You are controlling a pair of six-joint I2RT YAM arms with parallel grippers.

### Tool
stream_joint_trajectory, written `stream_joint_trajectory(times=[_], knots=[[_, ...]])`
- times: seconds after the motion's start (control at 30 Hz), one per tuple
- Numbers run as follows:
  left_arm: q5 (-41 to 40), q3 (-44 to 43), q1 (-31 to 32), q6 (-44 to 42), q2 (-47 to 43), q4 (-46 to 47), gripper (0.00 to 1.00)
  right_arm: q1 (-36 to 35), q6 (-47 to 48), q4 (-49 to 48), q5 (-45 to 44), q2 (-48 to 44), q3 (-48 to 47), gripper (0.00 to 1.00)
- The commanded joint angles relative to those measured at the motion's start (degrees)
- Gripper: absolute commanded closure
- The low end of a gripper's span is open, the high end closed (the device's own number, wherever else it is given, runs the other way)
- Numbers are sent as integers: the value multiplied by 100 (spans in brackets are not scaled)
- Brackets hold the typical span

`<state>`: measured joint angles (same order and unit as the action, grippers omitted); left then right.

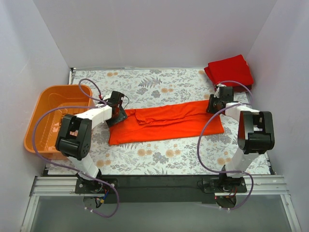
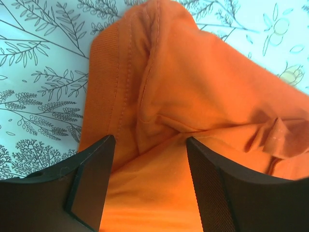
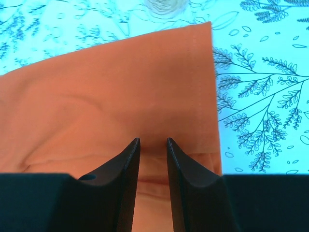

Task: Fold and stack the t-shirts
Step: Fold the tshirt

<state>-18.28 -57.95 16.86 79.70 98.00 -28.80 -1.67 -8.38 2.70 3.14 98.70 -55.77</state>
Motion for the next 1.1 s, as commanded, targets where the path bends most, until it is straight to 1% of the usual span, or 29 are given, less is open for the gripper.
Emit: stream_joint_trajectory(times=[0.0, 0.17, 0.33, 0.47, 0.5, 0.6, 0.63, 0.7, 0.73, 0.77, 0.8, 0.83, 0.87, 0.9, 0.93, 0.97, 1.0, 1.03, 1.07], knots=[[-281, -233, -104, 186, 158, -292, 41, 271, -190, -428, 301, 220, -31, 66], [-448, -208, -227, 318, 317, -592, 42, 536, -331, -437, 275, 466, 31, 66], [-624, -155, -219, 327, 63, -759, 42, 730, -480, -402, 336, 283, 22, 66], [-493, -470, -218, 151, -184, -733, 38, 537, -331, -174, 530, 98, -276, 64], [-422, -550, -210, 107, -228, -733, 36, 380, -261, -51, 504, 54, -459, 64], [-273, -866, -157, -95, -482, -741, 32, 107, -15, 117, 547, -192, -645, 61], [-246, -910, -131, -147, -553, -741, 30, -234, 38, 117, 556, -280, -663, 60], [-98, -998, -87, -244, -737, -741, 30, -534, 230, 108, 731, -500, -698, 57], [8, -999, -69, -253, -799, -741, 30, -901, 319, 108, 776, -587, -759, 57], [96, -990, -78, -219, -852, -741, 30, -1105, 381, 117, 785, -614, -778, 57], [166, -946, -78, -166, -913, -750, 30, -1333, 529, 91, 837, -632, -804, 57], [376, -902, -78, -78, -949, -750, 30, -1788, 609, 64, 873, -623, -865, 56], [465, -850, -78, 9, -966, -742, 30, -2019, 679, 38, 873, -597, -900, 57], [536, -806, -78, 176, -967, -733, 30, -2448, 819, -84, 908, -562, -918, 57], [597, -701, -69, 247, -975, -733, 31, -2661, 829, -146, 925, -457, -971, 57], [650, -639, -69, 282, -958, -707, 32, -2872, 1030, -199, 908, -396, -1006, 56], [712, -569, -78, 387, -958, -680, 32, -3239, 1127, -217, 795, -317, -1058, 53], [860, -411, -69, 406, -993, -636, 33, -3408, 1337, -217, 750, -133, -1129, 50], [922, -297, -69, 432, -1010, -584, 34, -3567, 1426, -217, 724, -27, -1277, 44]])
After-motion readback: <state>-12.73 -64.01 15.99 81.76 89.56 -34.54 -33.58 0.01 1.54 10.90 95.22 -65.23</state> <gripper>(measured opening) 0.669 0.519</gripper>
